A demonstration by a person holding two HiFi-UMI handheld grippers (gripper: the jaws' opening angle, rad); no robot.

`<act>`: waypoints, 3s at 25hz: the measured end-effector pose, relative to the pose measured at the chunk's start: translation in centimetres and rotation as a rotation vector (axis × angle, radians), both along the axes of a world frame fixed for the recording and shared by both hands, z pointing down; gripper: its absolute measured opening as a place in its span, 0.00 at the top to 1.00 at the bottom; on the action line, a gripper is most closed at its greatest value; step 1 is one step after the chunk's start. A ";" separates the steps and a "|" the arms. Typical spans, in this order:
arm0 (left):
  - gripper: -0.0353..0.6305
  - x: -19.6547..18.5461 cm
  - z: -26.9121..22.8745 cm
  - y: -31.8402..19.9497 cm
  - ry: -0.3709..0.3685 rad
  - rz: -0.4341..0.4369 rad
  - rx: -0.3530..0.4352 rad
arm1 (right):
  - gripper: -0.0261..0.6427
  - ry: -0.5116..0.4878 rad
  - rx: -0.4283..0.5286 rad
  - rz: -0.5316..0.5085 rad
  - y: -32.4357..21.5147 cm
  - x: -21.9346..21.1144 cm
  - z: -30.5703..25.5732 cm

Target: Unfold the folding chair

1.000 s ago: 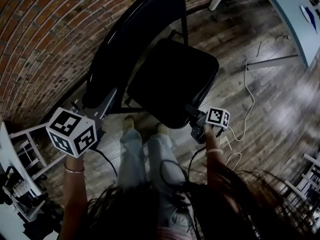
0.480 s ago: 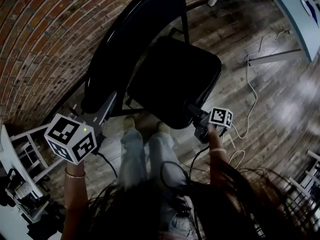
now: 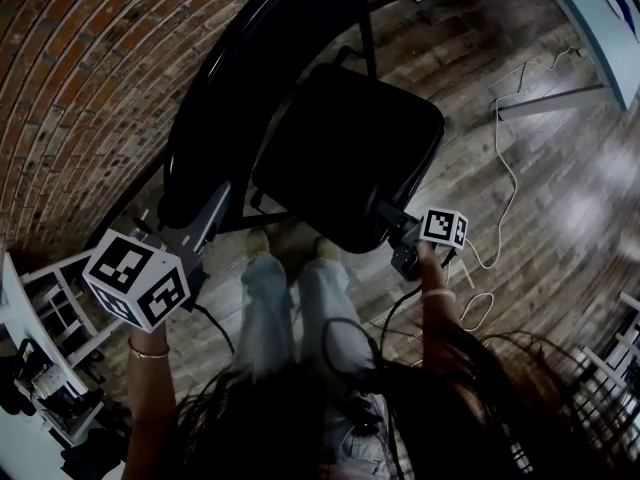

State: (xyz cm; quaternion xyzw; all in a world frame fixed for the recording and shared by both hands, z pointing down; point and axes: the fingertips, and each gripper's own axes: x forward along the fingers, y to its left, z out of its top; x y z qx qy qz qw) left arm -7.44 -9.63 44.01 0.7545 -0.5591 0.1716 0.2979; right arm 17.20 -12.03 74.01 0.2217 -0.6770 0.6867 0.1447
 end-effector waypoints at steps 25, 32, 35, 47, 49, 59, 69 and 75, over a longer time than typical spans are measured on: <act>0.84 -1.3 1.4 -0.6 -0.030 -0.007 -0.030 | 0.60 0.011 -0.018 -0.001 0.6 0.7 2.3; 0.84 -2.6 2.0 -0.6 -0.044 -0.005 -0.037 | 0.58 0.025 -0.036 -0.010 1.3 0.5 3.3; 0.85 -3.0 2.3 -0.8 -0.048 -0.003 -0.042 | 0.57 0.032 -0.043 -0.006 1.4 0.6 3.7; 0.84 -4.2 3.3 -1.3 -0.043 -0.003 -0.061 | 0.55 0.060 -0.066 0.010 1.8 0.9 5.1; 0.84 -4.3 3.4 -1.3 -0.039 -0.001 -0.063 | 0.54 0.064 -0.071 0.012 2.0 1.1 5.3; 0.84 -5.3 4.1 -1.5 -0.026 0.002 -0.073 | 0.53 0.079 -0.093 0.024 2.5 1.3 6.2; 0.83 -5.9 4.7 -1.8 -0.011 0.007 -0.080 | 0.52 0.097 -0.113 0.037 2.9 1.7 7.1; 0.83 -6.2 5.1 -2.1 -0.004 0.008 -0.086 | 0.52 0.104 -0.118 0.043 2.9 2.0 7.6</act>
